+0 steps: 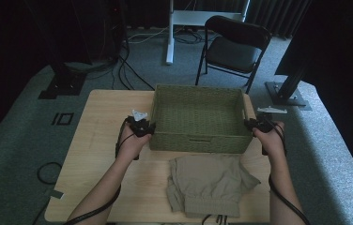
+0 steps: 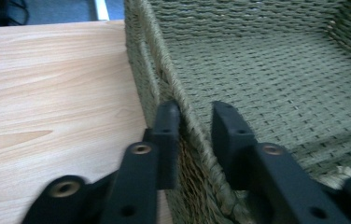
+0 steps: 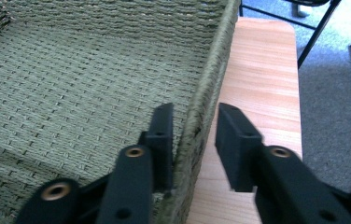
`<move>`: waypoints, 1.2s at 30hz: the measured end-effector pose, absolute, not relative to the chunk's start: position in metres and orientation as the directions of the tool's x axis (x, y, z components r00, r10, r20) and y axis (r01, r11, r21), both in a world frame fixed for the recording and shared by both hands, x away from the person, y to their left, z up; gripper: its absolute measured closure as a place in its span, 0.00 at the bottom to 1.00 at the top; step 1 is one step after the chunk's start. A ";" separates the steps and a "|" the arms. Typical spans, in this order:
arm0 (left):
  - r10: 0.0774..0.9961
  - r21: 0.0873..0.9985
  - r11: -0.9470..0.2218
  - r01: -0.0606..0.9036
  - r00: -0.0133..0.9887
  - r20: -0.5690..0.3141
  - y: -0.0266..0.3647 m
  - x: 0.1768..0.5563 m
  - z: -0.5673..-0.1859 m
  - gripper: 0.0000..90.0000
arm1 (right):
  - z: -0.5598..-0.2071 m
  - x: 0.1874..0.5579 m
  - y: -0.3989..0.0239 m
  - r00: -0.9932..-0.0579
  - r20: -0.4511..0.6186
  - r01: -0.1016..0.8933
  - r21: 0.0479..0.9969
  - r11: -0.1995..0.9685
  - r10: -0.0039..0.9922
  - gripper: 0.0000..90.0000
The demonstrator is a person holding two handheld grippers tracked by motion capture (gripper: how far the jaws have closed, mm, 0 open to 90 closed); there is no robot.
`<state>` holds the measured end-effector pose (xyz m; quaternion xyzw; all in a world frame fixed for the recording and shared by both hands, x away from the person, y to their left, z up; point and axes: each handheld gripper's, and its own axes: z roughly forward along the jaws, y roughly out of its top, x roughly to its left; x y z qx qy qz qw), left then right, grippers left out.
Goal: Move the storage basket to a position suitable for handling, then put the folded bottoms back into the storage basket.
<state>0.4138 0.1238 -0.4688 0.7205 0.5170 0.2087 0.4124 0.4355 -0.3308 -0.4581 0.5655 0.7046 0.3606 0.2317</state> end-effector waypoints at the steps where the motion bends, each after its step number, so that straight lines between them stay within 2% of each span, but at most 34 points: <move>1: 0.911 0.813 -0.132 0.567 0.393 -0.127 0.124 0.415 -0.469 0.66 | -0.458 0.436 -0.332 -0.261 0.079 0.629 0.770 0.107 0.962 0.67; 3: 0.905 0.818 -0.154 0.555 0.412 -0.109 0.123 0.416 -0.469 0.56 | -0.459 0.436 -0.334 -0.273 0.081 0.620 0.777 0.111 0.959 0.59; 5: 0.899 0.816 -0.150 0.558 0.421 -0.122 0.121 0.417 -0.469 0.51 | -0.459 0.435 -0.336 -0.282 0.102 0.616 0.782 0.099 0.954 0.51; 8: 0.894 0.810 -0.154 0.566 0.429 -0.130 0.119 0.419 -0.468 0.45 | -0.460 0.433 -0.336 -0.279 0.133 0.598 0.799 0.064 0.951 0.41; 11: 0.887 0.810 -0.175 0.560 0.446 -0.116 0.119 0.421 -0.466 0.39 | -0.461 0.432 -0.333 -0.270 0.117 0.578 0.813 0.064 0.956 0.31; 12: 0.885 0.808 -0.176 0.562 0.450 -0.120 0.119 0.422 -0.465 0.38 | -0.460 0.432 -0.331 -0.266 0.112 0.568 0.821 0.062 0.957 0.25; 13: 0.885 0.808 -0.176 0.562 0.450 -0.120 0.119 0.422 -0.465 0.38 | -0.460 0.432 -0.331 -0.266 0.112 0.568 0.821 0.062 0.957 0.25; 14: 0.880 0.814 -0.183 0.552 0.461 -0.115 0.119 0.423 -0.463 0.38 | -0.459 0.432 -0.330 -0.266 0.102 0.559 0.827 0.067 0.959 0.20; 15: 0.877 0.817 -0.190 0.544 0.467 -0.108 0.119 0.424 -0.461 0.33 | -0.456 0.432 -0.329 -0.278 0.098 0.549 0.832 0.074 0.956 0.18; 19: 0.872 0.835 -0.195 0.514 0.480 -0.092 0.119 0.424 -0.454 0.29 | -0.450 0.431 -0.328 -0.294 0.095 0.542 0.836 0.084 0.951 0.18; 36: 0.854 0.863 -0.178 0.472 0.510 -0.103 0.125 0.405 -0.432 0.29 | -0.439 0.415 -0.318 -0.322 0.097 0.512 0.854 0.087 0.942 0.18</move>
